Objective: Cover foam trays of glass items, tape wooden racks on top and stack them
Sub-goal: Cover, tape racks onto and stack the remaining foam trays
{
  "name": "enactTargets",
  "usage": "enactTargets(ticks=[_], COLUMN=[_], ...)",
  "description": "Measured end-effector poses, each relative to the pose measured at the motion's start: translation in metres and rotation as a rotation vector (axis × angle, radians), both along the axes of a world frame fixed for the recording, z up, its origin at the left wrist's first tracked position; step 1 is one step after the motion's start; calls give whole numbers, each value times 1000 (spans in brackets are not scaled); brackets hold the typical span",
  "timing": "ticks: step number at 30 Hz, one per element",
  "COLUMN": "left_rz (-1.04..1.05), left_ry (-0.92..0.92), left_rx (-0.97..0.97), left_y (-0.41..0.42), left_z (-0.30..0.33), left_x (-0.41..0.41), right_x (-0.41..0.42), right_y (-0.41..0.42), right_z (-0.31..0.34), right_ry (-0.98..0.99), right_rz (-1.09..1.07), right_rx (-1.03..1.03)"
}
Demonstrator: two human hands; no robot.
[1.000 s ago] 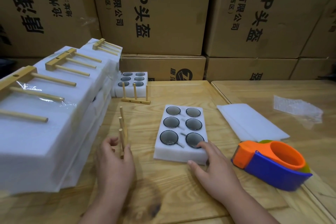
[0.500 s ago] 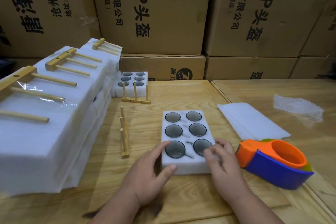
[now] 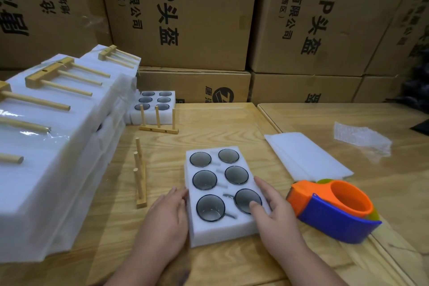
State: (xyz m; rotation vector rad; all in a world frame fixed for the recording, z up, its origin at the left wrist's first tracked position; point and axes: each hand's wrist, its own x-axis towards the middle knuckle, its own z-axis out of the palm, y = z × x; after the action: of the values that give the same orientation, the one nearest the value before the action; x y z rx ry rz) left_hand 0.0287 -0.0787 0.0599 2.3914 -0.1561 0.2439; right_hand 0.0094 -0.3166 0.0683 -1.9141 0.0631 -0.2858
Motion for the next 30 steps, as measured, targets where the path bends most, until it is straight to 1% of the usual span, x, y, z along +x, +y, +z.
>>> enactTargets(ticks=[2,3,4,7,8,12,16,18,20,23,26,30], left_rz=[63,69,54,37,42,48,44,48,47,52,66,91], left_ry=[-28,-23,-9,37,55,108,119,125,126,123,122,124], left_rx=[-153,-163,-127,105,128,198,227,219,214,195,182,172], left_y=[3,2,1,-3,-4,-5,-4,-3,-3,-4,-5,-6], left_z=[4,6,7,7,8,6,3,3,4,5,7,8], left_x=[-2,-4,-4,-2,-1,4,6,6,6,6,6,7], right_x=[-2,-3,-3,-3,-1,10,33,50,70,103,126,146], right_y=[3,4,5,5,5,0,-14,-26,-43,-76,-109,-136], right_z=[-1,-2,-2,3,6,27,68,87,99,102,91,70], right_ry=[1,-8,-17,-2,25,69,-6,-53,-60,5,128,297], right_rz=[25,28,26,28,26,21,46,25,-20,-123,-215,-245], right_rx=[-40,-63,-76,-80,-89,-246,-279,-323,-348,-421,-561,-698])
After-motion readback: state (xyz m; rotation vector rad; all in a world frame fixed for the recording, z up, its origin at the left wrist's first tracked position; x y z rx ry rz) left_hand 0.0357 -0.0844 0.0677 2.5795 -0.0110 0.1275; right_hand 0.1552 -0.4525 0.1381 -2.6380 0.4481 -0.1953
